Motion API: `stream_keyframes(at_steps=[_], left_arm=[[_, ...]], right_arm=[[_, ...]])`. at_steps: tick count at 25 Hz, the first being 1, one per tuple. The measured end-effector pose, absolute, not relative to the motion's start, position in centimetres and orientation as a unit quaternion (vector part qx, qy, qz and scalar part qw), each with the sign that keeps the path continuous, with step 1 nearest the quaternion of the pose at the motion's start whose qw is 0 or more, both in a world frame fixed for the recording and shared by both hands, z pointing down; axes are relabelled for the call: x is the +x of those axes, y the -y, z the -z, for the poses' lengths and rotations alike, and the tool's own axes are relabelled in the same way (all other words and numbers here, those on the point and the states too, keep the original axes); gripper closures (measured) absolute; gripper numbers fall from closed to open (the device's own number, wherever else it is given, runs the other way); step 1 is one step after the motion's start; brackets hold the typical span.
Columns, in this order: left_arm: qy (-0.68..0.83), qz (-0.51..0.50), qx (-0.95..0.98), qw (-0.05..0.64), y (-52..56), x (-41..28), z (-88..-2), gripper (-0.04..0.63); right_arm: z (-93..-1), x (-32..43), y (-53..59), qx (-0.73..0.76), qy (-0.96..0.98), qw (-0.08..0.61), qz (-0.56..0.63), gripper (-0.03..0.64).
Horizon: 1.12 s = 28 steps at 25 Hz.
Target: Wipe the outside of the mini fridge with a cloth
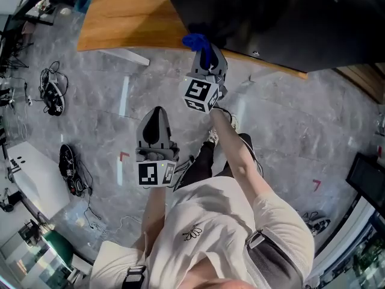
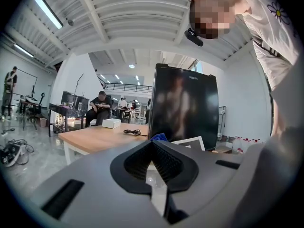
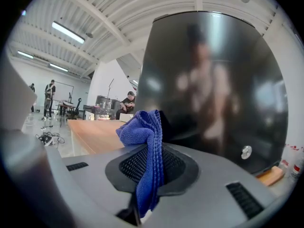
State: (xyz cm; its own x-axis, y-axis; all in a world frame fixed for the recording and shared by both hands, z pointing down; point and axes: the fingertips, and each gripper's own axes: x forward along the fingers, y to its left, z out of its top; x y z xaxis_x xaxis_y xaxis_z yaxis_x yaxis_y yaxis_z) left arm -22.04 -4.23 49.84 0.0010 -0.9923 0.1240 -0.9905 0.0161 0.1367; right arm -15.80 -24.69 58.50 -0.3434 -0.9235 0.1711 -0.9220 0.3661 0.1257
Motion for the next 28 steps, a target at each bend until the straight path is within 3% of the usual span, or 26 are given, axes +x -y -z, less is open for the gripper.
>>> stream_keyframes(at_steps=[11,28], left_arm=[[0.624,-0.019,0.776,0.086,9.6,-14.4,-50.8,0.591],[0.577,0.003,0.811,0.093,15.7,-4.0,-49.9,0.591]], right_arm=[[-58.8,-1.7,23.9,0.614,0.78,0.117,-0.029,0.555],[-60.0,14.0,24.8,0.661,0.731,0.166,-0.028,0.555]])
